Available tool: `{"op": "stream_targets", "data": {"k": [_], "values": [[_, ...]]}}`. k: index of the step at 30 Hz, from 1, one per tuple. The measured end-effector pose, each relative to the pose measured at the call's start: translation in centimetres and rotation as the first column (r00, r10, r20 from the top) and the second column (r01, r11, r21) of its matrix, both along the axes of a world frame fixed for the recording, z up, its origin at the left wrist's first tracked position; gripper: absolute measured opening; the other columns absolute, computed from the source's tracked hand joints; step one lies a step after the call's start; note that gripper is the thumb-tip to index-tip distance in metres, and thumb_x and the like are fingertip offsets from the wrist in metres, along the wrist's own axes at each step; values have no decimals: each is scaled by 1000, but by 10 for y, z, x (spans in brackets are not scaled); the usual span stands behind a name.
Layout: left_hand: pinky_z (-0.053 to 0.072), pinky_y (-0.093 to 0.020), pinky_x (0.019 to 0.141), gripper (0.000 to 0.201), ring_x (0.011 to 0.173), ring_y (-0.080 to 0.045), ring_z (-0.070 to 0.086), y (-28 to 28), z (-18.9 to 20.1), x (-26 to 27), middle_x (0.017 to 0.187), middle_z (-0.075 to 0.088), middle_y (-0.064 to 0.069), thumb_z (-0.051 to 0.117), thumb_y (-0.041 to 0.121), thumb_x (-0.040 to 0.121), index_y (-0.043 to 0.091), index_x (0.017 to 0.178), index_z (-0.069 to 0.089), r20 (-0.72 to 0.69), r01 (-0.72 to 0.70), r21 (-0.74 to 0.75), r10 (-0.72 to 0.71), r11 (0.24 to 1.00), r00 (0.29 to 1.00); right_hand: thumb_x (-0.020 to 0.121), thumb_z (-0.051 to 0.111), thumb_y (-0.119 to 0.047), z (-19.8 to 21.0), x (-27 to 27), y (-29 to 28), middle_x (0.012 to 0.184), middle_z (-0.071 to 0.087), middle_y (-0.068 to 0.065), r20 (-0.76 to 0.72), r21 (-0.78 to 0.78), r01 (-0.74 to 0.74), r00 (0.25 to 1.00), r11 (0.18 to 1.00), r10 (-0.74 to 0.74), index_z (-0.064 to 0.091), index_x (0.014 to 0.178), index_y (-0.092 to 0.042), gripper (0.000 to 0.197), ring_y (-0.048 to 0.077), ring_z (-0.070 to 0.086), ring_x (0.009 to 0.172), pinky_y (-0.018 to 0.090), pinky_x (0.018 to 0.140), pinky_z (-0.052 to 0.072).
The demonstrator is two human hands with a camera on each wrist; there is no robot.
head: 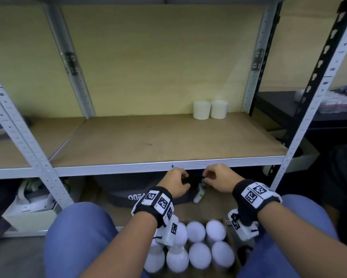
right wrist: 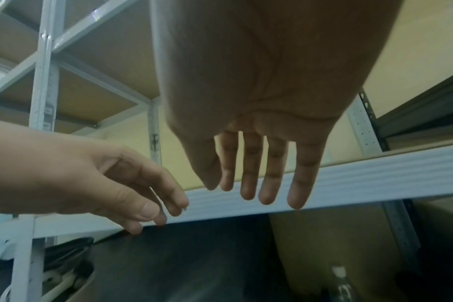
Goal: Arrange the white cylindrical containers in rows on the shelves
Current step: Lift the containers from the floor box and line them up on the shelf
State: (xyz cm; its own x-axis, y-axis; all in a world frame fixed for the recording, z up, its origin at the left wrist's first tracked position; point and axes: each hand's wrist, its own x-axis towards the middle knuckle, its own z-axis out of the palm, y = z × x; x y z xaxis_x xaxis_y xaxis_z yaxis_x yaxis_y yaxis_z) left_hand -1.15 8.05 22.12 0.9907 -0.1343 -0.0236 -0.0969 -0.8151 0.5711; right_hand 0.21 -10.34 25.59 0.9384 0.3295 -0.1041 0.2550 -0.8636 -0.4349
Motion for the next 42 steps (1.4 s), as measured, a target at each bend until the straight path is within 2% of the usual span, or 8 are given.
{"op": "stream_targets", "data": {"k": [8,13,20,24,28,32,36,42], "values": [[46,-29,94,38,112,-23,59,37,-58,3,122,60,-8,68,22,81,12,117,61,-180,-149,71,159,986,971,89,60,-20,-66,10,30,112,66,7,-174,-31,-54,984,998,48,63,116,-11,29,18,59,93,21,80,43],[46,-29,98,42,116,-25,56,60,-103,0,129,56,-11,66,14,79,13,121,59,-329,-186,116,215,976,920,88,60,-19,-120,24,51,121,60,10,-280,-74,-142,953,987,116,57,121,-7,35,25,57,111,28,89,45],[42,-35,102,52,127,-31,47,76,-159,0,137,49,-9,63,24,83,16,133,48,-472,-136,217,226,967,852,85,62,-30,-196,31,78,118,57,12,-369,-162,-255,912,953,181,56,118,-8,40,30,57,109,35,88,48],[32,-47,105,59,134,-36,31,74,-176,-2,144,32,-7,61,30,86,22,139,36,-537,-66,327,243,943,808,84,62,-38,-226,31,83,135,47,9,-417,-244,-328,885,912,207,46,132,-15,55,30,48,121,36,101,40],[33,-53,104,82,134,-37,27,70,-200,-3,145,26,-4,72,40,70,26,139,30,-553,-34,382,258,924,792,81,66,-41,-247,29,86,147,31,5,-463,-288,-371,861,883,210,28,146,-21,78,28,35,134,36,111,27],[40,-53,103,100,133,-39,29,67,-214,-2,147,20,-8,81,39,61,26,142,24,-613,-6,366,246,931,750,70,74,-49,-263,26,92,149,23,3,-510,-311,-365,843,877,170,19,146,-26,96,34,35,131,44,106,38],[42,-51,101,97,133,-37,27,67,-222,0,146,20,-6,83,30,63,27,140,24,-615,-36,365,270,930,741,64,78,-50,-276,24,97,150,20,3,-497,-316,-354,852,880,164,10,149,-29,111,33,34,132,46,101,43],[43,-52,100,92,133,-38,26,68,-215,2,145,20,-7,82,24,65,27,139,27,-646,-27,354,265,935,716,69,75,-40,-270,24,107,147,22,6,-467,-372,-410,858,833,214,21,145,-23,95,37,34,132,44,98,46]]}}
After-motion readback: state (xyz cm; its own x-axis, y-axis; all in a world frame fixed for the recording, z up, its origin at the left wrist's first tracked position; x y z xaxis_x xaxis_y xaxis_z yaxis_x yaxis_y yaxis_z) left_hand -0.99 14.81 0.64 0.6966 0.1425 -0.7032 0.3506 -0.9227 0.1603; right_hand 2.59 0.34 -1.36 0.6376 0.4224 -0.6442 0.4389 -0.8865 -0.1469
